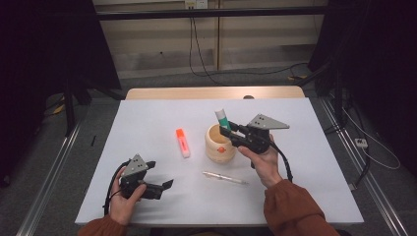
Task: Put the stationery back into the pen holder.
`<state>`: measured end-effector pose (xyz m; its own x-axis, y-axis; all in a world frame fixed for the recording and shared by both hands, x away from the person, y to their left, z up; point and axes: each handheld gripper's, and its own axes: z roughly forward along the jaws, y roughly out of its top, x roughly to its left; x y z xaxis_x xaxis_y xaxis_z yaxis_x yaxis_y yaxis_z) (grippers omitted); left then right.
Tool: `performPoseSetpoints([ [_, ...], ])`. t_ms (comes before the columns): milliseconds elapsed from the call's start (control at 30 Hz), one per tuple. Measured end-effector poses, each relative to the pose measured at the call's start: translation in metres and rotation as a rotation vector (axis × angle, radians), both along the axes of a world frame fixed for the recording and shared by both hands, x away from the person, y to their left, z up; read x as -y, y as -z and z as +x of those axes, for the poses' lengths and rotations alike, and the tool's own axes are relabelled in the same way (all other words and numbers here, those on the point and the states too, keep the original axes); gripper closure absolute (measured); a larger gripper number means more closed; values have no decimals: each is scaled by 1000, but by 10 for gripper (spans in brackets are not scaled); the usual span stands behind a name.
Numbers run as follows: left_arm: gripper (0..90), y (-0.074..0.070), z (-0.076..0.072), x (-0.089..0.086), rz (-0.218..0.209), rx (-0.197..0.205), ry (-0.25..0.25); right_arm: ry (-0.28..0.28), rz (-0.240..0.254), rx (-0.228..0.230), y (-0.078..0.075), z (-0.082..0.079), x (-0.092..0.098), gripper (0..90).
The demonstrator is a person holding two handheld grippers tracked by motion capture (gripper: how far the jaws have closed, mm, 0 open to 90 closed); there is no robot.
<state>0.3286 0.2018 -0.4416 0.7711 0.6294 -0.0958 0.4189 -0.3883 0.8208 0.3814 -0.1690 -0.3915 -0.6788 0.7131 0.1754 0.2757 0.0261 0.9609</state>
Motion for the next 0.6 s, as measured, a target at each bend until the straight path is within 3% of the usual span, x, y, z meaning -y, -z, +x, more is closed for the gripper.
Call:
performPoseSetpoints([
  [300, 60, -1, -1, -1, -20, 4, -11, 19, 25, 4, 5, 13, -5, 667],
  [600, 59, -1, 0, -2, -18, 14, -12, 28, 10, -7, 15, 20, -8, 667],
])
